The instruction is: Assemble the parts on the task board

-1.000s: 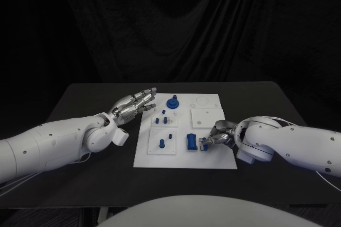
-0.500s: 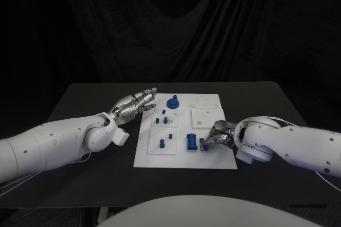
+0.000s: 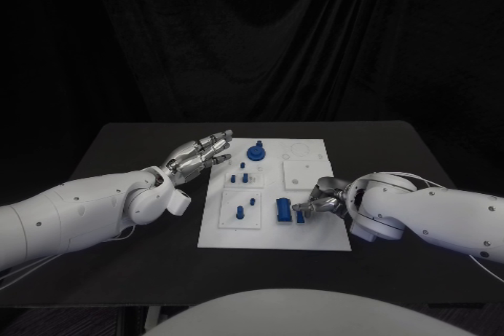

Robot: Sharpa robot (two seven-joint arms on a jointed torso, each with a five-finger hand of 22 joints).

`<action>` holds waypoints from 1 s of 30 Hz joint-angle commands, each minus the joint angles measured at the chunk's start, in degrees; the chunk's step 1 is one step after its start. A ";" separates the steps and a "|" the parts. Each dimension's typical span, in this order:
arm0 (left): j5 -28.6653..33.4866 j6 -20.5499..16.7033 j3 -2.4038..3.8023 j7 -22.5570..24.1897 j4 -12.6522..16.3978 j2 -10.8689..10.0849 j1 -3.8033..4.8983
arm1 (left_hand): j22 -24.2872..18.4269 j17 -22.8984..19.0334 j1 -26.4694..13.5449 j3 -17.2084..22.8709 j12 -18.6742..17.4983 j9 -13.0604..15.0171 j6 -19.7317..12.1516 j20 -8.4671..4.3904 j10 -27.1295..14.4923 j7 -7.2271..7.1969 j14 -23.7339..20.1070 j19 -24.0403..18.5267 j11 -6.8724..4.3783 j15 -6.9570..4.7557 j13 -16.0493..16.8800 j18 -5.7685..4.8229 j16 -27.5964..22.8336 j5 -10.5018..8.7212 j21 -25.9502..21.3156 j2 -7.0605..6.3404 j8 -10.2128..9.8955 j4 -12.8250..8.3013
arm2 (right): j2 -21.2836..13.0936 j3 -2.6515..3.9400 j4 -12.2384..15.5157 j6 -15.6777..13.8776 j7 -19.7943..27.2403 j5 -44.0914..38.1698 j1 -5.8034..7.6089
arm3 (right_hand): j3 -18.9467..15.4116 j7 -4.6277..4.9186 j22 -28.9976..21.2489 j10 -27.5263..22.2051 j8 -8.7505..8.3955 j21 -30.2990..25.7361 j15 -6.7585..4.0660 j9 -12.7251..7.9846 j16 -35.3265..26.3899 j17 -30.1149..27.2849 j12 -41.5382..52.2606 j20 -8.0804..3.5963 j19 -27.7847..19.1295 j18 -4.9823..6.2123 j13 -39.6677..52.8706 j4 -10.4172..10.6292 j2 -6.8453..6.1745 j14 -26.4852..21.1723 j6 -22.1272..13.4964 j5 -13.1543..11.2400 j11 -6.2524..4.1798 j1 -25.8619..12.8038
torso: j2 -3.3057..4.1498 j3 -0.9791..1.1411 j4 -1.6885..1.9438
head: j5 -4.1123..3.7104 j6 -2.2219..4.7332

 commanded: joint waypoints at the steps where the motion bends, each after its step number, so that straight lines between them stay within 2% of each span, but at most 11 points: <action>1: -0.33 0.93 0.05 0.45 0.04 0.04 -0.14 | -0.05 -0.01 0.51 0.23 -0.22 -0.03 -0.06 0.11 -0.23 0.19 0.14 -0.11 0.32 0.33 -0.06 0.14 0.11 0.34 0.33 0.09 0.11 -0.03 | -0.52 0.03 0.50 -3.37 1.56 -1.91 -0.01 | -1.08 0.03 12.63 6.07 0.48 -0.38 0.22 0.09 -0.08 11.31 0.15 0.33 2.27 0.47 15.07 1.03 -0.14 5.32 -0.30 -1.39 -0.27 -0.61 | 0.00 0.01 -0.01 | 0.05 0.01; 3: -0.33 0.94 0.05 0.43 0.06 0.01 -0.15 | -0.05 -0.01 0.51 0.23 -0.22 -0.03 -0.06 0.11 -0.23 0.19 0.14 -0.11 0.32 0.33 -0.06 0.14 0.11 0.34 0.33 0.09 0.11 -0.03 | -0.92 0.03 0.86 -3.99 2.08 -2.57 -0.01 | -1.68 0.02 12.62 6.07 0.66 -0.41 0.25 0.11 -0.07 11.34 0.15 0.35 2.26 0.48 15.07 1.63 -0.02 5.33 -0.34 -1.48 -0.26 -0.74 | 0.00 0.02 -0.02 | 0.08 0.01; 7: -0.33 0.99 0.05 0.39 0.07 -0.05 -0.18 | -0.05 -0.01 0.57 0.28 -0.23 -0.02 -0.01 0.11 -0.23 0.22 0.14 -0.11 0.32 0.35 -0.06 0.13 0.11 0.48 0.33 0.12 0.14 -0.08 | -2.23 0.01 2.04 -4.33 3.19 -4.65 -0.02 | -3.12 -0.03 12.60 6.07 1.26 -0.49 0.18 0.25 -0.03 11.49 0.15 0.32 2.23 0.50 15.07 2.34 0.08 5.36 -0.30 -0.02 -0.28 0.11 | 0.00 0.02 -0.01 | 0.18 0.01; 13: -0.33 1.08 0.05 0.34 0.00 -0.08 -0.21 | -0.05 -0.01 0.59 0.30 -0.21 -0.02 0.02 0.11 -0.23 0.24 0.14 -0.11 0.32 0.36 -0.06 0.13 0.10 0.54 0.33 0.13 0.15 -0.11 | -3.93 -0.04 3.83 -3.08 3.87 -7.80 -0.06 | -4.91 -0.20 12.62 6.07 2.93 -0.43 0.13 0.91 0.06 11.80 0.15 0.26 2.26 0.48 15.07 0.59 0.33 5.41 -1.05 3.21 -0.46 5.92 | 0.00 0.04 -0.01 | -0.01 0.01; 16: -0.33 1.13 0.05 0.31 -0.08 -0.01 -0.24 | -0.05 -0.01 0.67 0.36 -0.25 -0.01 0.05 0.11 -0.23 0.28 0.15 -0.11 0.31 0.37 -0.06 0.11 0.11 0.71 0.33 0.16 0.16 -0.19 | -4.45 -0.08 4.39 -2.51 4.00 -8.78 -0.11 | -5.52 -0.38 12.65 6.07 4.10 -0.36 0.06 1.61 0.10 11.92 0.15 0.18 2.31 0.47 15.07 0.16 0.37 5.44 -0.89 3.25 -0.54 7.14 | -0.01 0.03 -0.01 | -0.07 0.01; 19: -0.33 1.19 0.05 0.31 -0.14 0.06 -0.28 | -0.06 -0.01 0.79 0.46 -0.29 -0.01 0.09 0.11 -0.24 0.34 0.14 -0.11 0.30 0.39 -0.07 0.09 0.11 0.98 0.33 0.20 0.18 -0.32 | -4.75 -0.13 4.64 -2.18 4.12 -9.53 -0.18 | -7.24 -1.02 12.66 6.07 8.08 -0.33 -0.44 4.93 0.12 11.98 0.15 -0.16 2.34 0.46 15.07 -0.56 0.50 5.45 -1.64 2.89 -1.13 9.12 | 0.00 0.02 -0.01 | -0.03 0.01; 21: -0.33 1.19 0.05 0.31 -0.13 0.05 -0.30 | -0.06 -0.01 0.87 0.51 -0.28 0.00 0.13 0.11 -0.25 0.38 0.15 -0.10 0.28 0.40 -0.06 0.08 0.11 1.12 0.34 0.23 0.20 -0.40 | -4.83 -0.15 4.64 -2.07 4.18 -10.04 -0.24 | -9.12 -1.44 12.56 6.07 12.31 -0.64 -0.76 8.74 0.02 11.69 0.15 -0.52 2.18 0.54 15.07 -0.43 1.01 5.39 -3.35 2.19 -1.48 10.00 | 0.00 0.03 -0.01 | -0.07 0.01; 23: -0.33 1.18 0.05 0.31 -0.13 0.04 -0.32 | -0.05 -0.01 0.92 0.55 -0.30 0.00 0.15 0.11 -0.25 0.40 0.15 -0.10 0.26 0.41 -0.07 0.07 0.11 1.22 0.35 0.24 0.21 -0.45 | -4.89 -0.16 4.59 -1.81 4.17 -10.52 -0.33 | -10.58 -1.72 12.40 6.07 15.20 -1.17 -0.99 11.25 -0.05 11.52 0.15 -0.72 1.91 0.66 15.07 0.08 1.33 5.35 -4.44 0.57 -1.74 10.32 | 0.00 0.02 0.01 | -0.13 0.01; 25: -0.33 1.16 0.05 0.33 -0.14 0.03 -0.33 | -0.06 -0.01 0.99 0.60 -0.35 0.01 0.21 0.11 -0.27 0.44 0.15 -0.10 0.19 0.41 -0.07 0.06 0.11 1.36 0.35 0.26 0.23 -0.54 | -4.93 -0.17 4.54 -1.60 4.13 -10.79 -0.41 | -11.18 -1.87 12.35 6.07 16.34 -1.33 -1.03 12.17 -0.05 11.53 0.15 -0.77 1.82 0.69 15.07 0.42 1.55 5.36 -4.71 -0.27 -1.90 10.35 | 0.01 0.01 -0.02 | -0.12 0.01; 27: -0.33 1.13 0.05 0.34 -0.16 0.01 -0.35 | -0.07 -0.01 1.05 0.65 -0.38 0.01 0.20 0.11 -0.28 0.49 0.15 -0.11 0.16 0.42 -0.08 0.05 0.11 1.49 0.34 0.27 0.23 -0.61 | -4.93 -0.18 4.48 -1.54 4.09 -10.98 -0.46 | -12.41 -2.19 12.14 6.07 18.79 -2.00 -1.11 14.18 -0.05 11.55 0.15 -0.85 1.47 0.85 15.07 1.08 1.69 5.36 -5.00 -2.33 -2.26 10.33 | 0.01 0.03 -0.08 | -0.08 0.01; 30: -0.33 1.12 0.05 0.38 -0.17 0.03 -0.37 | -0.08 -0.01 1.13 0.71 -0.37 0.01 0.19 0.10 -0.28 0.54 0.14 -0.13 0.13 0.41 -0.07 0.03 0.10 1.68 0.31 0.29 0.23 -0.71 | -4.85 -0.18 4.37 -1.62 3.99 -11.53 -0.52 | -13.47 -2.44 12.03 6.07 21.11 -2.35 -1.31 16.21 -0.12 11.34 0.15 -1.02 1.29 0.93 15.07 1.50 1.91 5.32 -5.72 -3.19 -2.49 10.81 | -0.01 0.03 -0.02 | -0.06 0.01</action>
